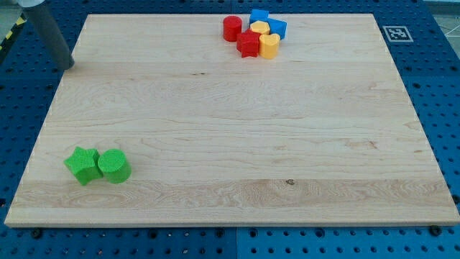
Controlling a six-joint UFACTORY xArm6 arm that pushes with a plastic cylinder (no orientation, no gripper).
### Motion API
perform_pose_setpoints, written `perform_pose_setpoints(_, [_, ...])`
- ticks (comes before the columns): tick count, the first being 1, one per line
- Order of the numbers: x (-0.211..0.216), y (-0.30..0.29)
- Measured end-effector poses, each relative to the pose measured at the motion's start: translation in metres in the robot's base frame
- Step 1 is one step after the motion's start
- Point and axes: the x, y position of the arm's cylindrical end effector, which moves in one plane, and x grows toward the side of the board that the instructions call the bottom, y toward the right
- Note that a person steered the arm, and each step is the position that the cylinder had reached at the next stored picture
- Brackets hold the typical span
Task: Push the green star towards the bottom right
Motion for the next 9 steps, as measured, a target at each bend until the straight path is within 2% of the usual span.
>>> perform_pose_setpoints(1, [0.069,0.0])
perform_pose_setpoints(2, [0.158,0.001])
perform_pose_setpoints(3, [0.192,0.027])
perform_pose_setpoints(4, [0.22,0.09])
perform_pose_setpoints(5, [0.242,0.148])
perform_pose_setpoints(7, [0.244,0.262])
perform_pose_setpoints(8, [0.245,0.269])
perform_pose_setpoints(9, [0.251,0.224])
